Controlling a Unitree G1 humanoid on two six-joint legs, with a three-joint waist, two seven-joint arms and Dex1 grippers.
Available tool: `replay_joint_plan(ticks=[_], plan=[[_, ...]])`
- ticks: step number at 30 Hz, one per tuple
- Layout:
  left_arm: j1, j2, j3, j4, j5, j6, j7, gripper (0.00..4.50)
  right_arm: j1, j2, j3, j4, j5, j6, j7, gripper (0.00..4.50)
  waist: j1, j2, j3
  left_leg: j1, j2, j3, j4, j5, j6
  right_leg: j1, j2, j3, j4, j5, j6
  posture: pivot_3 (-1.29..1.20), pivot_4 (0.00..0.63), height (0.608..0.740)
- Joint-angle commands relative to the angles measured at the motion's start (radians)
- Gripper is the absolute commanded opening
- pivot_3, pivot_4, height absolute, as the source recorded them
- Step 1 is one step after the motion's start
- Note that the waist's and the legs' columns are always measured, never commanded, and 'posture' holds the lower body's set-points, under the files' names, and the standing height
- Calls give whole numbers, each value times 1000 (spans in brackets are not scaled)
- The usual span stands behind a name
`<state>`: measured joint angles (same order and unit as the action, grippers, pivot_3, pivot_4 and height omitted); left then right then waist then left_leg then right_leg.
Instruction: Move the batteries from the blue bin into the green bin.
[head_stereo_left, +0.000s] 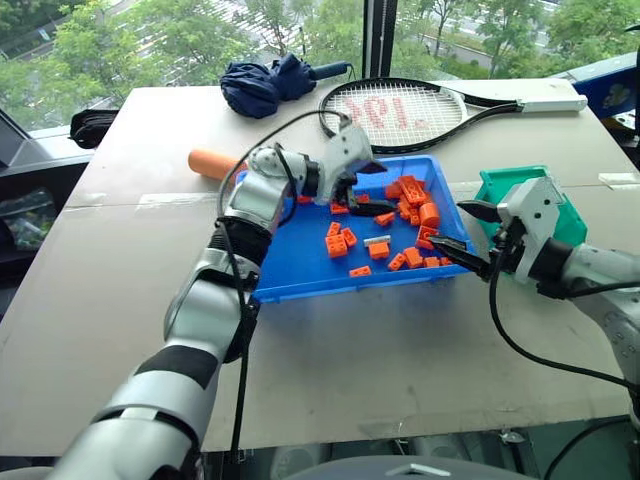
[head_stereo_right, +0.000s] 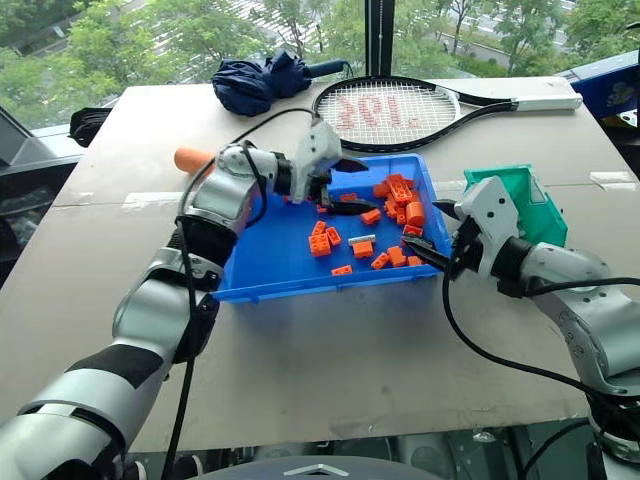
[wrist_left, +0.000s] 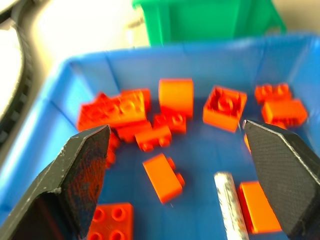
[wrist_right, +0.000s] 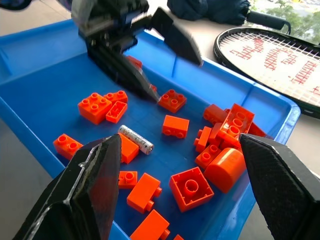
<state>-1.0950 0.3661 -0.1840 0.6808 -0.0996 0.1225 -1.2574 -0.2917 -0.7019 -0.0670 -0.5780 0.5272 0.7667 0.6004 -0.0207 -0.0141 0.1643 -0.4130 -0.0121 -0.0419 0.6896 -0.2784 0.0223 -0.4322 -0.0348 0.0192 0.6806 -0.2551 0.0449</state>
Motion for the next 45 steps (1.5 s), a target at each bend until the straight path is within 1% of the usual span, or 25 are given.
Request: replay_joint_plan(ticks=[1,2,5,7,9,14,18,23,25,31,39,45], plan=[[46,127,68,-197,-98,114,-117,4445,-113,15,89,66,-48,32,-15,3773,-16,1,0,1,1,0,-1,0,0,0,0,1,0,0,0,0,150,740],[72,173,77,-247,-113,148,-139,4445,-153,30,125,104,-66,41,-19,3773,-23,1,-1,1,2,0,-1,0,0,0,0,1,0,0,0,0,150,740],[150,290,104,-384,-151,234,-175,4445,-247,81,204,204,-97,59,-14,3773,-23,1,-1,3,3,1,-3,1,-1,0,1,2,0,0,0,0,150,740],[210,365,123,-470,-172,282,-187,4445,-304,108,254,277,-130,47,3,3773,-21,1,0,2,4,1,-3,1,-1,0,1,2,0,0,0,0,150,740],[300,450,165,-588,-213,346,-199,4445,-368,143,310,376,-182,-3,21,3773,-21,1,0,1,3,0,-2,1,-1,-1,1,0,-1,0,0,0,150,740],[458,562,246,-792,-309,474,-168,4445,-448,176,412,520,-293,-112,88,3773,-8,1,0,-1,2,-1,-1,1,-1,-1,-1,0,-1,0,0,0,150,740],[581,627,335,-911,-364,550,-117,4445,-483,196,437,550,-306,-111,153,3773,-10,1,0,-1,2,-2,-1,1,-1,-1,-1,0,-1,0,0,0,150,740],[669,676,414,-997,-434,614,-74,4445,-492,167,442,481,-309,-22,206,3773,-12,1,0,-1,2,-2,-1,1,-1,-1,-1,0,-1,0,0,0,150,740],[717,686,457,-1011,-461,624,-68,4445,-484,158,467,445,-319,-7,227,3773,-15,1,0,-1,2,-2,-2,0,-1,-1,-1,0,-1,0,0,0,150,740],[801,713,490,-977,-449,564,-61,4445,-481,184,491,475,-359,7,222,3773,-16,1,0,0,2,-2,-2,0,-1,-1,-1,0,-1,0,0,0,150,740],[814,711,481,-1022,-475,569,-6,4445,-550,277,539,579,-422,31,212,3773,-18,1,0,0,2,-2,-3,0,-1,-2,-1,0,0,0,0,0,150,740],[796,716,467,-1032,-488,578,19,4445,-577,319,583,633,-453,105,215,3773,-17,1,0,-1,2,-2,-3,1,-1,-2,-2,0,-1,0,0,0,150,740]])
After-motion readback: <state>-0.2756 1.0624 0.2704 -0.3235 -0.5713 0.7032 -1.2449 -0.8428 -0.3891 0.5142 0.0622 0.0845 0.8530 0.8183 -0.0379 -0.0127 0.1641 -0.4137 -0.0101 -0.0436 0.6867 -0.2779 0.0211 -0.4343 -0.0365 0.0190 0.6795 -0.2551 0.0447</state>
